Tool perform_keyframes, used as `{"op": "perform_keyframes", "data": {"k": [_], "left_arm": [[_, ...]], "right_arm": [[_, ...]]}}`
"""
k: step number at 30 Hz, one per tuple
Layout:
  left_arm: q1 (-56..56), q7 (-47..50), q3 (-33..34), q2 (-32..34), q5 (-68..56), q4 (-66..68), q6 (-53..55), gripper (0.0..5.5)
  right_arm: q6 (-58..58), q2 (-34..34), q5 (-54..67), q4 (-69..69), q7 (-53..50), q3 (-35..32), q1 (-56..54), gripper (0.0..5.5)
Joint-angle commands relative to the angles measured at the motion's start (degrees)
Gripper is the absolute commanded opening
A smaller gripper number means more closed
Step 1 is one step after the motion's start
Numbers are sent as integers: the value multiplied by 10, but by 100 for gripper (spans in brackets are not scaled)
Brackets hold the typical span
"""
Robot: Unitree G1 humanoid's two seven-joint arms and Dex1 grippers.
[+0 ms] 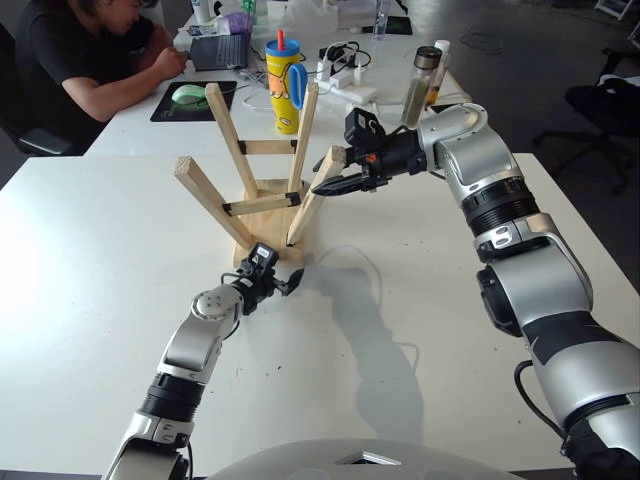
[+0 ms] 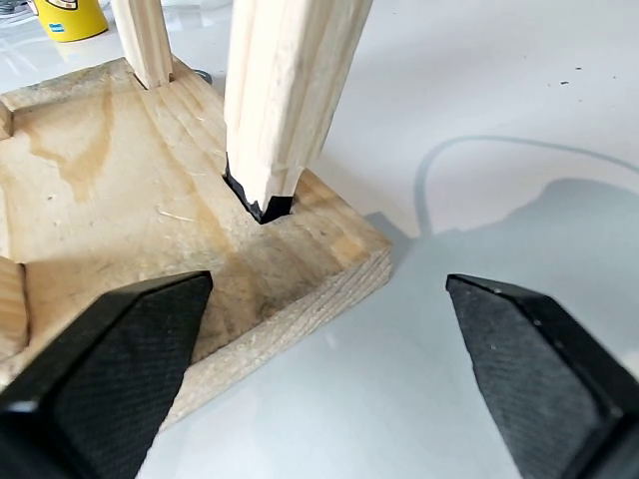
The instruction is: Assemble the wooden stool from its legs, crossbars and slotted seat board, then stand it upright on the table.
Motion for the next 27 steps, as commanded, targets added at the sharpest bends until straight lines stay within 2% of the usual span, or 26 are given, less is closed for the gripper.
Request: {"op": "perform_keyframes", "data": {"k": [1, 3, 9, 15, 27], "left_arm": [[28, -1, -8, -6, 8, 52, 28, 435], [22, -4, -9, -7, 9, 63, 25, 435], [8, -12, -12, -5, 9, 83, 18, 435], [2, -20, -16, -6, 10, 97, 14, 435], [6, -17, -21, -19, 11, 100, 20, 435]], "right_arm": [[-5, 13, 36, 1, -45, -63, 0, 204], [-2, 23, 44, 4, -62, -85, 8, 204], [-12, 41, 32, 38, -62, -94, 0, 204], [-36, 56, 20, 63, -4, -79, -9, 203], [-112, 96, -35, 142, 20, -42, -56, 203]]}}
